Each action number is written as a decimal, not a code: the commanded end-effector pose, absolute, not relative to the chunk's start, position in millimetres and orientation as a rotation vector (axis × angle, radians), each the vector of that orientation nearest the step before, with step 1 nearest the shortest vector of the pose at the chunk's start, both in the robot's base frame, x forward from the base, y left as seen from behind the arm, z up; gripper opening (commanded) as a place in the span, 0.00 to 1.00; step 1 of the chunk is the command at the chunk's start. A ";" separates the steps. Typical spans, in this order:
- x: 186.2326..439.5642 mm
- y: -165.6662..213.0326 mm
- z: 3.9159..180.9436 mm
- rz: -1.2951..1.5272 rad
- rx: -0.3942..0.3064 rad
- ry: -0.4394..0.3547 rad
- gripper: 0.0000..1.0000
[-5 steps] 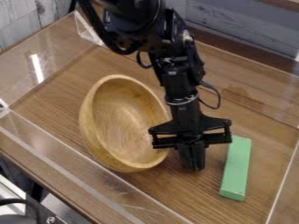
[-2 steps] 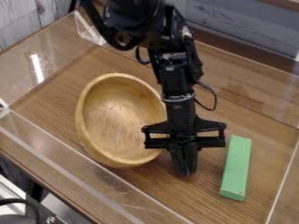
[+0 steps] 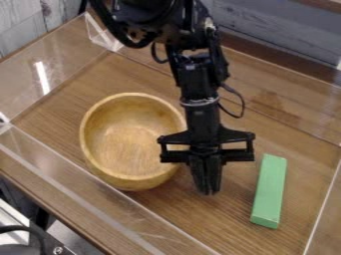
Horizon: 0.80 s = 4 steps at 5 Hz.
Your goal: Remove the green block from inside the brown bowl and put it on the table
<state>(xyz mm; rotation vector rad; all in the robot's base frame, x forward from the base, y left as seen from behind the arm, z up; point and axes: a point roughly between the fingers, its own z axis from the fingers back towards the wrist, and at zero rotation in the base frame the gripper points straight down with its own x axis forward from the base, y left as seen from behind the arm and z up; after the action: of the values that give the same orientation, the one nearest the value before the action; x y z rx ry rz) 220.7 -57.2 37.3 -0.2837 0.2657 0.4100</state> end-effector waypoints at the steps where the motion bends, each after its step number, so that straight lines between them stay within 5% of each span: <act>1: 228.8 -54.3 55.0 0.393 -0.300 0.206 0.00; 4: 230.7 -54.7 60.2 0.341 -0.306 0.222 0.00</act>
<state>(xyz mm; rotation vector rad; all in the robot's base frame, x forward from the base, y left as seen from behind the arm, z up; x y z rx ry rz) 220.3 -56.4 45.7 -0.2932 0.2895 0.3485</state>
